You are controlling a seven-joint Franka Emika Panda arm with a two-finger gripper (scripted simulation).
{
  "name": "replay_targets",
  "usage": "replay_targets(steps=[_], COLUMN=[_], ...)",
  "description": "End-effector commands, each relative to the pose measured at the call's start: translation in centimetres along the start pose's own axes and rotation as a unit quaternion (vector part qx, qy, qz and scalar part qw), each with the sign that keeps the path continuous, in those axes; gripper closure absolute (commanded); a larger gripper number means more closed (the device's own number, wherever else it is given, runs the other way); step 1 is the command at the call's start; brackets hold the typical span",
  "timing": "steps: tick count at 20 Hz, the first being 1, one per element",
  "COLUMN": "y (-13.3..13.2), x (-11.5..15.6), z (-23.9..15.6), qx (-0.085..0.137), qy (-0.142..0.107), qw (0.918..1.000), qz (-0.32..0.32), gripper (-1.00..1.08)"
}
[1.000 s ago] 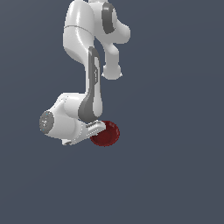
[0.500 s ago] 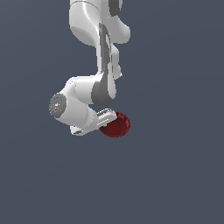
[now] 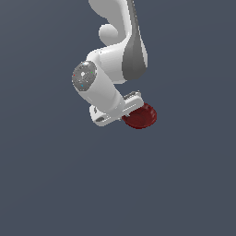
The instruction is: Pick up the object and move it to a goal position.
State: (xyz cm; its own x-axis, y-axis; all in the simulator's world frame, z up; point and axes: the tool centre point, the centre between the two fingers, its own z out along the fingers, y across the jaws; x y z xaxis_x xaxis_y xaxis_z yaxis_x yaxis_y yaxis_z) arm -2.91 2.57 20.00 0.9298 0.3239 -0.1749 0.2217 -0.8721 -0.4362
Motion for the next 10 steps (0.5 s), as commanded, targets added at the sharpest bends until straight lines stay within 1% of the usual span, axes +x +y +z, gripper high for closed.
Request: replay_targets(steps=[1, 10], y=[-3.1, -13.1], x=[-0.5, -2.0], z=[-1.2, -4.9], qx=[-0.001, -0.001], qy=[0.001, 0.001], qw=[1.0, 1.0], qz=[0.0, 0.0], gripper=[1.08, 1.08])
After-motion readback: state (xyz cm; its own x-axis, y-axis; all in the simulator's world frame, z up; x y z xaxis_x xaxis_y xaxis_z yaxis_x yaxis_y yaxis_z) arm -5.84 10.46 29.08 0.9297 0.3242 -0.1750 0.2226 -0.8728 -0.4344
